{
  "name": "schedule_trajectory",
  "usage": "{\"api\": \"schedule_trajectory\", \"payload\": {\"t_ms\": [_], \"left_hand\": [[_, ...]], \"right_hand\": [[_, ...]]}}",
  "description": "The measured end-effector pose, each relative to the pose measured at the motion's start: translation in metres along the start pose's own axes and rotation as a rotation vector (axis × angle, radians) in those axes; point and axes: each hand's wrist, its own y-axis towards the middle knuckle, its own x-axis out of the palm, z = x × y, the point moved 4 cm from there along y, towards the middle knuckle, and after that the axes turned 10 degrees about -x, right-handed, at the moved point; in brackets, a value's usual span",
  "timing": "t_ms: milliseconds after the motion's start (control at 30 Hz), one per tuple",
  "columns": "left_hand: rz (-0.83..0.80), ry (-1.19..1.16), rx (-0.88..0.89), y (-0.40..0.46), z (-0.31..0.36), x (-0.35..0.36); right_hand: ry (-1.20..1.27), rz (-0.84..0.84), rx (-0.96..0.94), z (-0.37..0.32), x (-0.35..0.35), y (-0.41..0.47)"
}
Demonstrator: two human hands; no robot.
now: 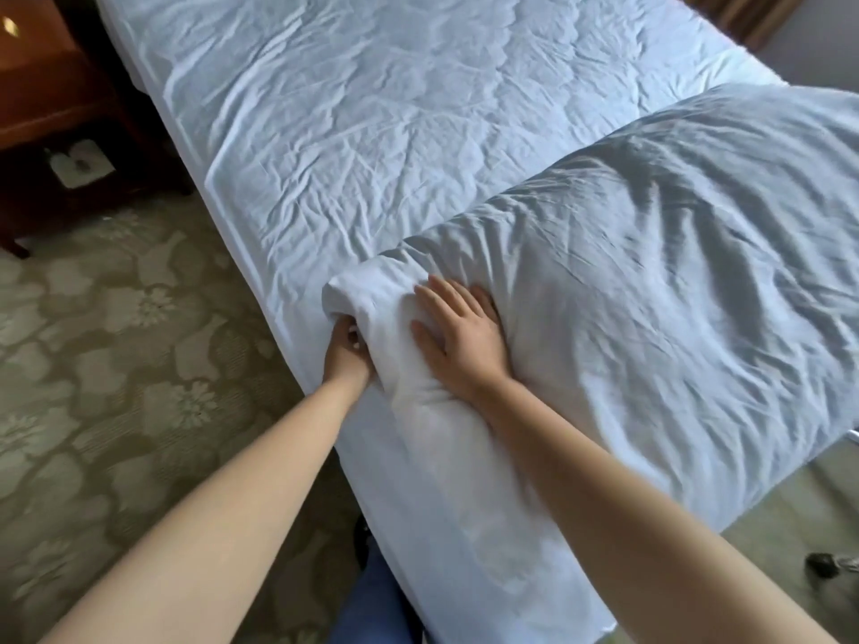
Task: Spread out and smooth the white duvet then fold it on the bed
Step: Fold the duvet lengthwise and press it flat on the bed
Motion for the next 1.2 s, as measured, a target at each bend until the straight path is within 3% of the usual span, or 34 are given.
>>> {"api": "schedule_trajectory", "payload": {"t_ms": [200,467,600,700,800,900,967,1067,1200], "left_hand": [[0.005,-0.051,-0.103,-0.052,-0.057,0.022],[-0.045,-0.034,-0.213,-0.212,-0.114,0.07],[0.04,-0.007,-0.157,-0.241,-0.132,0.092],[0.114,0.127,-0.155,-0.253,-0.129,0.096],[0.274,0.335,-0.076,-0.264,-0.106,0.088],[0.41,0.742,0.291,-0.259,-0.056,0.09],[0.34,1.0,0.485,-0.243,-0.032,0.102],[0.235,1.17,0.5,-0.218,-0.029,0.12],[0.269,1.205,0.426,-0.205,-0.035,0.142]], "right_hand": [[-0.026,-0.102,-0.018,-0.005,-0.043,-0.074],[-0.176,-0.333,-0.035,-0.012,-0.054,-0.204],[-0.266,-0.239,0.009,0.001,-0.09,-0.203],[-0.226,-0.483,-0.002,0.026,-0.096,-0.207],[-0.275,-0.369,-0.11,0.02,-0.122,-0.191],[-0.354,-0.34,-0.072,0.036,-0.142,-0.185],[-0.387,-0.396,-0.001,0.058,-0.146,-0.187],[-0.43,-0.397,0.028,0.077,-0.147,-0.191],[-0.415,-0.21,-0.04,0.086,-0.154,-0.162]]}}
